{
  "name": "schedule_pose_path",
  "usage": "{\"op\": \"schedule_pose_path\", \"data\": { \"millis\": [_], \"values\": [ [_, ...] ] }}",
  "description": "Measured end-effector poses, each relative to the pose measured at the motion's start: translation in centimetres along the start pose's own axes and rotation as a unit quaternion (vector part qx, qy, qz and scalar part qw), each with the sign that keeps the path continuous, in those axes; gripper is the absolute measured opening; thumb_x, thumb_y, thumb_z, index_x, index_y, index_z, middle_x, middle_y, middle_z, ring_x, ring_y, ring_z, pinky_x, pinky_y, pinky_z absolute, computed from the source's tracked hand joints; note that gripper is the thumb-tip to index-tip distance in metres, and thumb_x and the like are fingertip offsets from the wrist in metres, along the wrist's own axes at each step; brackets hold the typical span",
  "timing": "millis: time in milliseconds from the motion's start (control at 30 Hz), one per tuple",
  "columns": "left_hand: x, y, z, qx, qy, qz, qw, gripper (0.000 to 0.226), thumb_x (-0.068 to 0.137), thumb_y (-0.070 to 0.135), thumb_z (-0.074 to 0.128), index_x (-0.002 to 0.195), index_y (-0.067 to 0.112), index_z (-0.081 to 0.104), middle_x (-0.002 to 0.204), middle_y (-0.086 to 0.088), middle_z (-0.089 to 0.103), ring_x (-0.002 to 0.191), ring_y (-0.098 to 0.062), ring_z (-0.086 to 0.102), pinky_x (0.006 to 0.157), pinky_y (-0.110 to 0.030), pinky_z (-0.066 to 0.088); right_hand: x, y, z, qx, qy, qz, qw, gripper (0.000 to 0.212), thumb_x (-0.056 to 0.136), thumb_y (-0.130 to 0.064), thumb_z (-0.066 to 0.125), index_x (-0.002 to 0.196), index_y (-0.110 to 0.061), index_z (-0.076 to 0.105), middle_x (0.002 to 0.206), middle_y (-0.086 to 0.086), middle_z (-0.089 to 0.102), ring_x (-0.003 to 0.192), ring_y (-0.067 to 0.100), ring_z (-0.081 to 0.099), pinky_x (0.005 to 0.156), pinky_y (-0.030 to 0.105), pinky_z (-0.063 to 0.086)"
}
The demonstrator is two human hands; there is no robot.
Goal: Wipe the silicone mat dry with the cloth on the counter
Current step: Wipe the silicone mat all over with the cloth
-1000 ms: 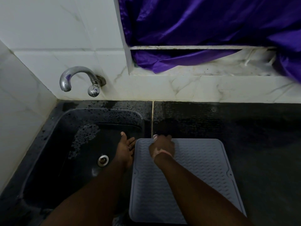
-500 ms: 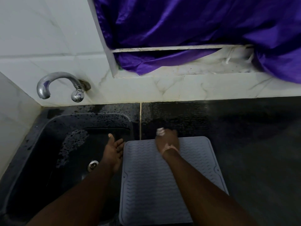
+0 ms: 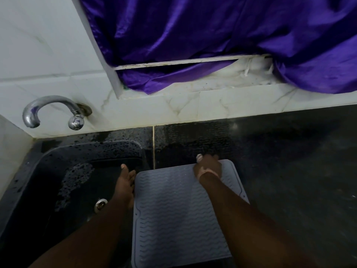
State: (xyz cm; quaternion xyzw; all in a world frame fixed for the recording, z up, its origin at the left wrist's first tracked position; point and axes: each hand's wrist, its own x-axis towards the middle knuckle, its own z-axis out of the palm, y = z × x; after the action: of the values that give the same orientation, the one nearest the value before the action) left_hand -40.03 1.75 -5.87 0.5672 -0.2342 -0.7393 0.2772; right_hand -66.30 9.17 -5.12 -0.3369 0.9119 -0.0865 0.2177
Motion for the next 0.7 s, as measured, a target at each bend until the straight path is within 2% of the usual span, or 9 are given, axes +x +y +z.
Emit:
{"op": "schedule_pose_path", "data": {
  "millis": [200,300,367,433,500,533,600,633,700],
  "values": [
    [-1.0,0.1,-0.5,0.008,0.003,0.014,1.000,0.091,0.089,0.078,0.035,0.152,0.013,0.036,0.156,-0.013,0.038,0.141,-0.033,0.039,0.095,-0.047,0.040,-5.0,-6.4,5.2,0.002,-0.034,-0.088,0.996,0.035,0.096,-0.024,0.044,0.128,-0.025,0.059,0.124,0.008,0.057,0.119,0.030,0.048,0.092,0.039,0.045],
    [-1.7,0.1,-0.6,0.009,-0.002,0.014,1.000,0.092,0.089,0.079,0.034,0.153,0.013,0.036,0.156,-0.012,0.040,0.141,-0.033,0.039,0.099,-0.048,0.039,-7.2,-7.6,6.4,0.101,-0.073,-0.103,0.987,0.031,0.090,-0.022,0.051,0.117,-0.015,0.065,0.120,0.012,0.057,0.112,0.032,0.058,0.094,0.036,0.050],
    [-2.4,0.1,-0.8,0.011,-0.006,0.016,1.000,0.091,0.090,0.078,0.034,0.152,0.012,0.036,0.155,-0.013,0.041,0.141,-0.033,0.039,0.104,-0.048,0.037,-7.6,-7.9,6.2,0.215,-0.130,-0.101,0.962,0.024,0.085,-0.023,0.060,0.102,-0.010,0.071,0.106,0.010,0.066,0.098,0.027,0.066,0.089,0.034,0.056],
    [-3.0,0.1,-0.9,0.012,-0.004,0.017,1.000,0.087,0.093,0.074,0.036,0.152,0.010,0.036,0.154,-0.012,0.042,0.140,-0.031,0.041,0.107,-0.045,0.036,-7.4,-7.8,5.7,0.349,-0.179,-0.064,0.918,0.016,0.083,-0.023,0.070,0.091,-0.010,0.073,0.087,0.003,0.072,0.082,0.018,0.069,0.077,0.029,0.059],
    [-4.0,0.1,-1.2,0.013,-0.002,0.027,1.000,0.075,0.097,0.065,0.039,0.146,0.009,0.044,0.139,-0.005,0.058,0.123,-0.023,0.058,0.095,-0.034,0.046,-7.8,-7.8,5.4,0.481,-0.229,0.007,0.846,0.021,0.080,-0.026,0.077,0.095,-0.011,0.075,0.091,0.004,0.076,0.085,0.018,0.072,0.078,0.029,0.060],
    [-4.6,0.1,-1.2,0.016,-0.002,0.040,0.999,0.063,0.100,0.059,0.041,0.134,0.009,0.056,0.118,0.000,0.071,0.102,-0.016,0.068,0.081,-0.028,0.052,-8.1,-7.7,5.4,0.539,-0.258,0.030,0.801,0.026,0.082,-0.025,0.077,0.102,-0.009,0.075,0.098,0.008,0.077,0.093,0.024,0.073,0.087,0.037,0.060],
    [-5.9,-0.1,-1.1,0.026,0.001,0.066,0.997,0.040,0.103,0.044,0.046,0.096,0.017,0.075,0.076,0.005,0.076,0.068,-0.011,0.073,0.055,-0.020,0.055,-8.9,-7.8,5.3,0.624,-0.300,0.050,0.720,0.031,0.090,-0.023,0.069,0.114,-0.003,0.072,0.111,0.017,0.073,0.108,0.033,0.068,0.100,0.051,0.052],
    [-6.2,-0.1,-0.9,0.025,0.014,0.074,0.997,0.040,0.102,0.037,0.050,0.082,0.016,0.077,0.072,0.001,0.076,0.067,-0.015,0.073,0.052,-0.020,0.055,-9.1,-7.7,5.2,0.649,-0.309,0.051,0.693,0.033,0.094,-0.023,0.064,0.117,-0.002,0.070,0.115,0.019,0.071,0.110,0.035,0.066,0.103,0.054,0.049],
    [-6.8,-0.1,-0.6,0.031,0.016,0.080,0.996,0.036,0.100,0.036,0.057,0.092,0.007,0.075,0.086,-0.011,0.077,0.079,-0.024,0.073,0.065,-0.028,0.058,-9.8,-7.7,5.1,0.677,-0.315,0.048,0.663,0.033,0.098,-0.022,0.056,0.120,-0.001,0.067,0.117,0.022,0.070,0.108,0.037,0.065,0.104,0.054,0.047]
  ]
}}
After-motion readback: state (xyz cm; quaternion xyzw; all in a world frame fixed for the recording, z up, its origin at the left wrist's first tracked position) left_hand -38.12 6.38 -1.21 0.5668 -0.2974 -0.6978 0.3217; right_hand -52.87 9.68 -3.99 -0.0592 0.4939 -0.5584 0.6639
